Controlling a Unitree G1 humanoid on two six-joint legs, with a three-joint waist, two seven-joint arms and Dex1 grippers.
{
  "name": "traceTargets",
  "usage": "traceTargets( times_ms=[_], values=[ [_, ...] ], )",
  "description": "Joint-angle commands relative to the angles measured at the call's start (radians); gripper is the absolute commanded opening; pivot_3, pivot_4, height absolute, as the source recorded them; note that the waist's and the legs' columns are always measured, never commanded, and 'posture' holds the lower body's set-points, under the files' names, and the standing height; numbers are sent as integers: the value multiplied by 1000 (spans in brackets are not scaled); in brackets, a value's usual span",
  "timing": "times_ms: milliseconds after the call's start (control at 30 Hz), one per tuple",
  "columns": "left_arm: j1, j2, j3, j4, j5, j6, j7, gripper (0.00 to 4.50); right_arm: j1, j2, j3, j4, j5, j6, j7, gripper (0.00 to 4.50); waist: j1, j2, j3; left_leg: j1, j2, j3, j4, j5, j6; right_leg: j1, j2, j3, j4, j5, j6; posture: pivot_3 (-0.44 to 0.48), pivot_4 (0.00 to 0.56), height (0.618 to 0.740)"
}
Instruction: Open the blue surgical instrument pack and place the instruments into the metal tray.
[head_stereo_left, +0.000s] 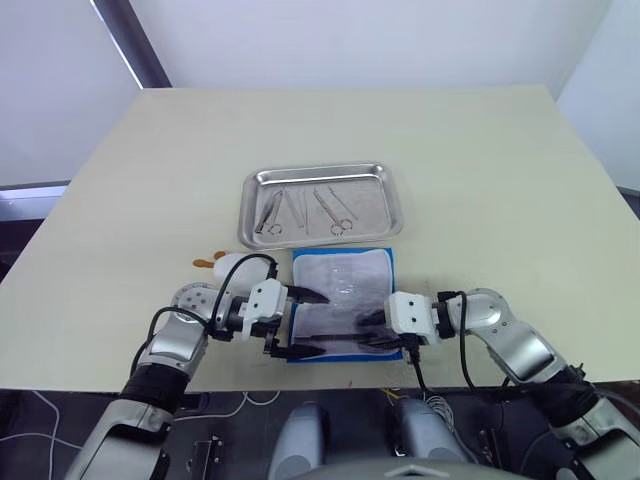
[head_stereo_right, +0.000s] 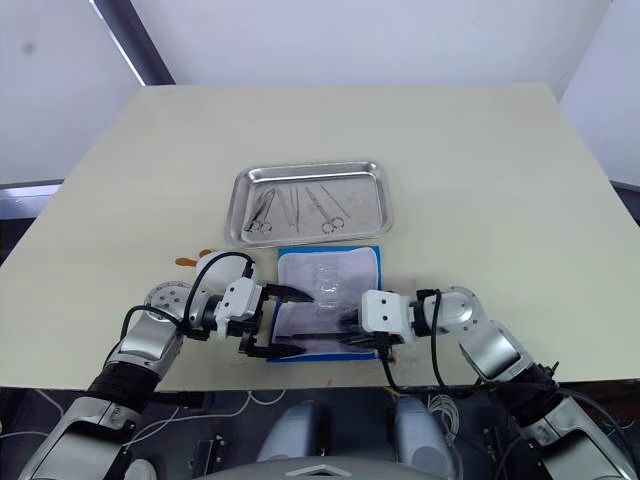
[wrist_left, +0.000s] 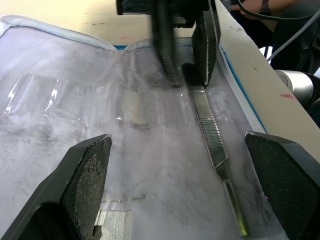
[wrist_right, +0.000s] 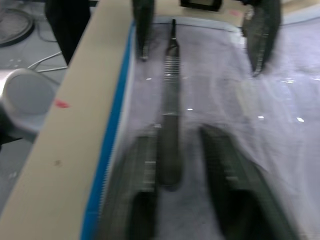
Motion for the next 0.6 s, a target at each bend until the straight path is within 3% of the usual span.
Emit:
traceTargets(
  times_ms=[33, 367, 600],
  values=[
    [37, 18, -36, 71, 66, 31, -6, 4500, 27, -49, 6, 66, -46, 27, 10, 43, 0, 0, -1, 0, 0, 0, 0, 0, 0, 0, 0, 0, 0, 0, 0, 0, 150, 740],
    [25, 8, -41, 86, 69, 24, -4, 4500, -27, -46, -7, -5, -18, 47, 28, 43, 1, 0, -1, 0, 0, 0, 0, 0, 0, 0, 0, 0, 0, 0, 0, 0, 150, 740],
    [30, 4, -46, 72, 68, 30, 2, 4500, -79, -93, -13, -156, -30, 138, 48, 43, 2, 0, 0, -1, 0, 0, 0, 0, 0, 0, 0, 0, 0, 0, 0, 0, 150, 740]
  ],
)
